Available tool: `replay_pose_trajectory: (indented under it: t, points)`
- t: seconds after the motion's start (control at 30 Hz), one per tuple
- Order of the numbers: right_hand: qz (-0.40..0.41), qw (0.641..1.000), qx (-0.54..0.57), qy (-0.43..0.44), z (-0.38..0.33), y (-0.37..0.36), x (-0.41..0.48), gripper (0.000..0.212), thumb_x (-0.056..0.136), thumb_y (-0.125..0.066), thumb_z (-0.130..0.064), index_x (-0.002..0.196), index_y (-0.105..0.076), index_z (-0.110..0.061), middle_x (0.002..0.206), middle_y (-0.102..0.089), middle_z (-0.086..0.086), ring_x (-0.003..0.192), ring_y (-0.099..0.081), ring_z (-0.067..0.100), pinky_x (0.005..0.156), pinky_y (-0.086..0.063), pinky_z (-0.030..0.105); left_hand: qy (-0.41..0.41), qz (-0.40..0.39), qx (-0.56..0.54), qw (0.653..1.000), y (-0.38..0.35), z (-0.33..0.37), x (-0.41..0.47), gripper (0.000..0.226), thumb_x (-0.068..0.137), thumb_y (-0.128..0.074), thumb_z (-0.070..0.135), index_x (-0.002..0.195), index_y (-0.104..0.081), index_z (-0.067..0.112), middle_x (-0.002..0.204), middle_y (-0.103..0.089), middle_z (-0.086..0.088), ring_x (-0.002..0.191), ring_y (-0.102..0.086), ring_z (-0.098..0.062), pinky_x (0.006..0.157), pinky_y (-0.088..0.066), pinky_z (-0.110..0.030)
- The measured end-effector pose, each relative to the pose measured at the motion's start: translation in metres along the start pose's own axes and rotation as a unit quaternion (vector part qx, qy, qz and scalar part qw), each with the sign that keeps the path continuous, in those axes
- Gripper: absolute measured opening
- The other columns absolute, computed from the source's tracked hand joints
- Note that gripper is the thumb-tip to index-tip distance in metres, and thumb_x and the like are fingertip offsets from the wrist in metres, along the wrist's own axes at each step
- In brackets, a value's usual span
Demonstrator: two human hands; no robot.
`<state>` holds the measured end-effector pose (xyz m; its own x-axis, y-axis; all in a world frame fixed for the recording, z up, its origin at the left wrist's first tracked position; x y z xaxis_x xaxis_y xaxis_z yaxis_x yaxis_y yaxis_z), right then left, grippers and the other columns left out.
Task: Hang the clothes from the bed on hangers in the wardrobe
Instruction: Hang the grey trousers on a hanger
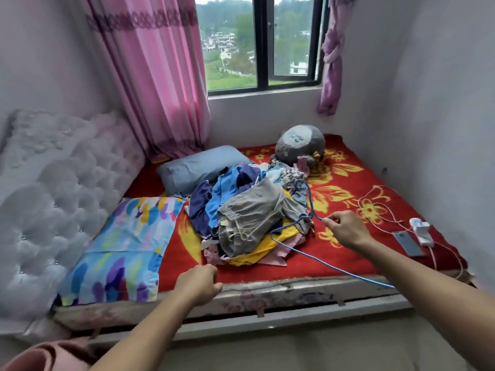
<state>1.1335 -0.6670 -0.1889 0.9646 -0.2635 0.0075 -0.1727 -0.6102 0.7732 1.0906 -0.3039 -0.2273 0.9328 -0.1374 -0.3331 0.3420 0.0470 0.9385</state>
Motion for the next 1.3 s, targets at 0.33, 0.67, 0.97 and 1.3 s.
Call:
replay_pose_trajectory:
  t: [0.33, 0.67, 0.97, 1.3]
  points:
    - [0.064, 0.986, 0.052, -0.145, 0.042, -0.019, 0.145, 0.033, 0.092, -0.059, -0.025, 0.06, -0.058, -0.018, 0.057, -0.058, -0.001, 0.06, -0.056, 0.022, 0.053, -0.036, 0.031, -0.054, -0.061, 0.007, 0.997, 0.032, -0.003, 0.22, 0.018, 0.087, -0.051, 0.04, 0.084, -0.053, 0.023, 0.089, -0.062, -0.001, 0.089, -0.06, -0.024, 0.069, -0.042, -0.035]
    - [0.061, 0.961, 0.05, -0.264, 0.17, -0.07, 0.31, 0.024, 0.085, -0.058, -0.02, 0.062, -0.061, -0.012, 0.062, -0.061, 0.007, 0.077, -0.061, 0.034, 0.062, -0.036, 0.031, -0.064, -0.142, 0.017, 0.988, -0.016, 0.061, 0.384, 0.013, 0.086, -0.049, 0.039, 0.079, -0.052, 0.029, 0.09, -0.063, 0.001, 0.09, -0.062, -0.02, 0.061, -0.038, -0.031]
    - [0.038, 0.956, -0.003, -0.29, 0.258, -0.15, 0.453, 0.02, 0.089, -0.052, -0.027, 0.089, -0.069, -0.015, 0.089, -0.069, 0.013, 0.089, -0.062, 0.036, 0.068, -0.038, 0.032, 0.0, -0.161, -0.034, 0.986, -0.061, 0.084, 0.531, 0.015, 0.091, -0.054, 0.038, 0.089, -0.063, 0.026, 0.084, -0.065, 0.003, 0.08, -0.06, -0.018, 0.066, -0.045, -0.03]
    - [-0.184, 0.924, -0.107, -0.319, 0.33, -0.309, 0.42, 0.028, 0.084, -0.06, -0.023, 0.111, -0.066, -0.021, 0.116, -0.067, 0.014, 0.109, -0.06, 0.035, 0.09, -0.049, 0.041, 0.039, -0.174, -0.008, 0.984, -0.106, 0.028, 0.586, 0.015, 0.088, -0.053, 0.034, 0.09, -0.063, 0.023, 0.089, -0.068, -0.002, 0.089, -0.062, -0.025, 0.068, -0.047, -0.033]
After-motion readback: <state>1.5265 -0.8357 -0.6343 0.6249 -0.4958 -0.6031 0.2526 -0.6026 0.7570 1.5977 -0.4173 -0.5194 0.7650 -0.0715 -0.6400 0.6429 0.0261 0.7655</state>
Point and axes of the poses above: each hand's wrist, its own x-axis towards the middle knuckle, its own y-axis out of the back of the hand, z = x × y, the point moved 7 cm from there along x, towards the middle knuckle
